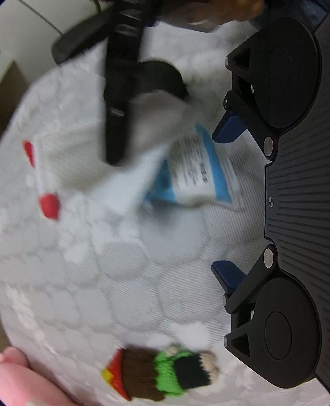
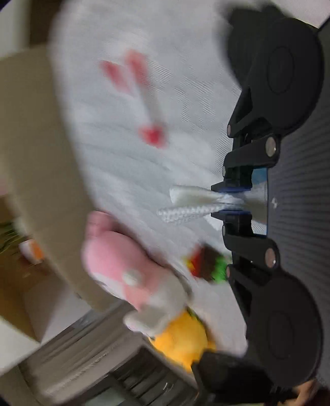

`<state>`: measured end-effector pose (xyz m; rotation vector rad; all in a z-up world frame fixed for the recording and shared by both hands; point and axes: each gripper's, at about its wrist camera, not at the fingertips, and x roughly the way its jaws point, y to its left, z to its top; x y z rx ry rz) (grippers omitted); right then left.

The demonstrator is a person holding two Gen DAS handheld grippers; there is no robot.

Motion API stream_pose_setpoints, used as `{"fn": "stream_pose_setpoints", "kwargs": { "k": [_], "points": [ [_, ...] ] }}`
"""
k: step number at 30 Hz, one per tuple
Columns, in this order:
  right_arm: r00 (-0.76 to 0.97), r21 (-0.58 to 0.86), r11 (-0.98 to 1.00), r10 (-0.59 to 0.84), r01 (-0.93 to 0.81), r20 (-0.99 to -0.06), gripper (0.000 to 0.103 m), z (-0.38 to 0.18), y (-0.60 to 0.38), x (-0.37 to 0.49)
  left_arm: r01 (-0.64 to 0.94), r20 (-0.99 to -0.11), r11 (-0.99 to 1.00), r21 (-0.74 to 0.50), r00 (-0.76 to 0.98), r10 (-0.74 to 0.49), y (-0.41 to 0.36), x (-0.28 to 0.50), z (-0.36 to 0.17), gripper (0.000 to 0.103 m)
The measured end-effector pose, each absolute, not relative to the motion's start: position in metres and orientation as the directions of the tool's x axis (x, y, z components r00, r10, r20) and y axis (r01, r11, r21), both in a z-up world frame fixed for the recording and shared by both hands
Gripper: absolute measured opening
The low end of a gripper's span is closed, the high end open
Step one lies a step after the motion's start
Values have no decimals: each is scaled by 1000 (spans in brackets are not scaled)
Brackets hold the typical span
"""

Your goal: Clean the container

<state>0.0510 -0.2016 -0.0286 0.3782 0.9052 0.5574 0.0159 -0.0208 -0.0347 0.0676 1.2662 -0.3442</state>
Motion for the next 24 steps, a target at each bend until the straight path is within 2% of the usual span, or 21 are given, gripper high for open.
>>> {"fn": "stream_pose_setpoints", "kwargs": {
  "k": [2,4,8,12,17,19,24],
  "points": [
    [474,431,853,521,-294,-709,14,-40,-190,54,281,-959,954,-103,227,-171,-23,18,-47,101],
    [483,338,899,436,-280,-759,14,-45,-189,58,298,-962,949,-107,210,-174,-26,17,-52,101],
    [476,360,919,393,-163,-787,14,-54,-212,66,329,-962,939,-101,208,-176,-30,15,-56,101],
    [532,256,955,296,-149,-793,14,-52,-219,64,336,-963,938,-88,212,-166,-30,15,-56,101],
    [529,462,879,447,-114,-721,14,-31,-237,42,346,-964,937,-52,228,-138,-25,19,-59,102],
    [513,494,862,479,-118,-712,14,-28,-234,36,327,-964,943,-60,227,-140,-18,20,-59,102],
    [395,474,875,471,-97,-789,14,-56,-214,39,253,-957,962,-102,240,-164,4,22,-53,102]
  ]
}}
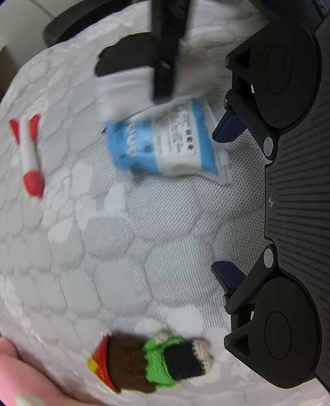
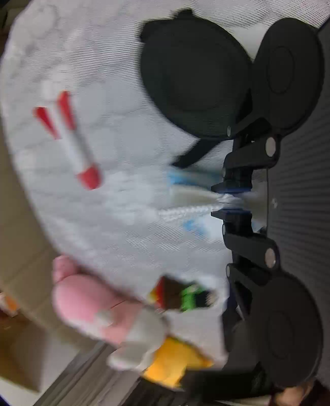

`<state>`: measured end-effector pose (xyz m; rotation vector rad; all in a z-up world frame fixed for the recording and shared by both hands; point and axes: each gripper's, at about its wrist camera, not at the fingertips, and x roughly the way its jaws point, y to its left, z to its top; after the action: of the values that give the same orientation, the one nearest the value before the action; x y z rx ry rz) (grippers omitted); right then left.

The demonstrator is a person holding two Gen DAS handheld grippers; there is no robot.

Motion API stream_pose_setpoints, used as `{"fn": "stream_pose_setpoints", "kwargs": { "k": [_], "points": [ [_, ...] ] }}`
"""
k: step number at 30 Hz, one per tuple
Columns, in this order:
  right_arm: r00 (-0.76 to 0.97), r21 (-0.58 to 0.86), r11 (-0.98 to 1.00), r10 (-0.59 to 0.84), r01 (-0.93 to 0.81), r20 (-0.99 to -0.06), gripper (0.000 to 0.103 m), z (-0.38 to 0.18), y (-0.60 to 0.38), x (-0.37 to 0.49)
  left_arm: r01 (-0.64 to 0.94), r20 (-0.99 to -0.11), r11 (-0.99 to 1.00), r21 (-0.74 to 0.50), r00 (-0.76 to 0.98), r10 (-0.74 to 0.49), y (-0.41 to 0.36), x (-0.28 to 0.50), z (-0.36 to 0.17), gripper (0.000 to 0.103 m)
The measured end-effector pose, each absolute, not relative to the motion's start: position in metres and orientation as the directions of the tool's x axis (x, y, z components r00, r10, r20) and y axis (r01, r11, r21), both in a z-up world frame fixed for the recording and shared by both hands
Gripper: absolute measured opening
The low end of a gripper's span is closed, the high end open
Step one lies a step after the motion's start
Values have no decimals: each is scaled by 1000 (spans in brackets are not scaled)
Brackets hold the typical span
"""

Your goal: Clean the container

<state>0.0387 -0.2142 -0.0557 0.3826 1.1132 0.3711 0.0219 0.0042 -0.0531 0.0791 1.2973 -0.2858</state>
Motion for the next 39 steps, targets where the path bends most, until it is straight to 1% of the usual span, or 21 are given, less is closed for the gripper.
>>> {"fn": "stream_pose_setpoints", "kwargs": {
  "k": [4,7,9,10,11,13,15,16,19,21,25,28,29,33,35,36,37,38,39],
  "points": [
    [377,355,931,360,-85,-853,14,-69,-210,47,210,-959,966,-150,208,-194,7,27,-59,102],
    [406,299,951,304,-78,-862,14,-69,-214,47,237,-966,965,-114,200,-163,1,28,-64,102],
    [480,232,966,259,-115,-838,14,-56,-211,43,279,-971,957,-78,198,-137,-5,26,-67,102],
    [519,230,964,265,-134,-812,14,-49,-211,41,298,-972,952,-66,196,-129,-9,26,-68,102],
    [553,263,953,302,-151,-777,14,-40,-212,38,317,-973,947,-54,195,-120,-12,26,-69,103],
    [582,394,898,431,-198,-690,14,-25,-214,32,333,-975,940,-69,176,-134,-16,25,-71,103],
    [559,484,829,551,-280,-619,14,-16,-208,28,349,-976,933,-86,157,-148,-19,24,-74,103],
    [536,506,803,590,-314,-604,14,-14,-203,28,351,-977,932,-88,152,-149,-20,25,-75,103],
    [449,501,796,605,-339,-658,14,-27,-187,30,353,-979,932,-80,149,-141,-22,26,-76,103],
    [403,473,823,567,-314,-719,14,-41,-182,35,342,-978,935,-93,146,-151,-21,27,-75,103],
    [397,472,850,527,-234,-752,14,-49,-194,43,314,-971,939,-142,141,-194,-17,30,-73,103],
    [453,452,872,486,-189,-747,15,-42,-205,45,270,-947,933,-240,145,-285,-12,34,-72,103],
    [469,439,883,462,-165,-753,17,-40,-210,46,241,-932,926,-292,146,-331,-9,37,-73,103],
    [519,445,893,413,-68,-748,17,-37,-239,51,44,-857,876,-480,192,-479,3,56,-79,103],
    [542,455,889,404,-44,-737,17,-34,-248,52,-53,-820,835,-548,229,-524,7,62,-83,103],
    [552,450,892,396,-42,-734,17,-33,-250,52,-77,-808,819,-569,240,-539,7,63,-86,103],
    [558,441,897,387,-41,-734,17,-33,-251,52,-61,-810,825,-561,247,-532,5,62,-85,103],
    [560,432,901,380,-44,-736,17,-34,-251,52,-42,-813,833,-551,255,-524,2,62,-84,99],
    [559,427,903,379,-49,-738,17,-34,-252,52,-23,-815,841,-540,262,-516,-1,61,-83,93]
  ]
}}
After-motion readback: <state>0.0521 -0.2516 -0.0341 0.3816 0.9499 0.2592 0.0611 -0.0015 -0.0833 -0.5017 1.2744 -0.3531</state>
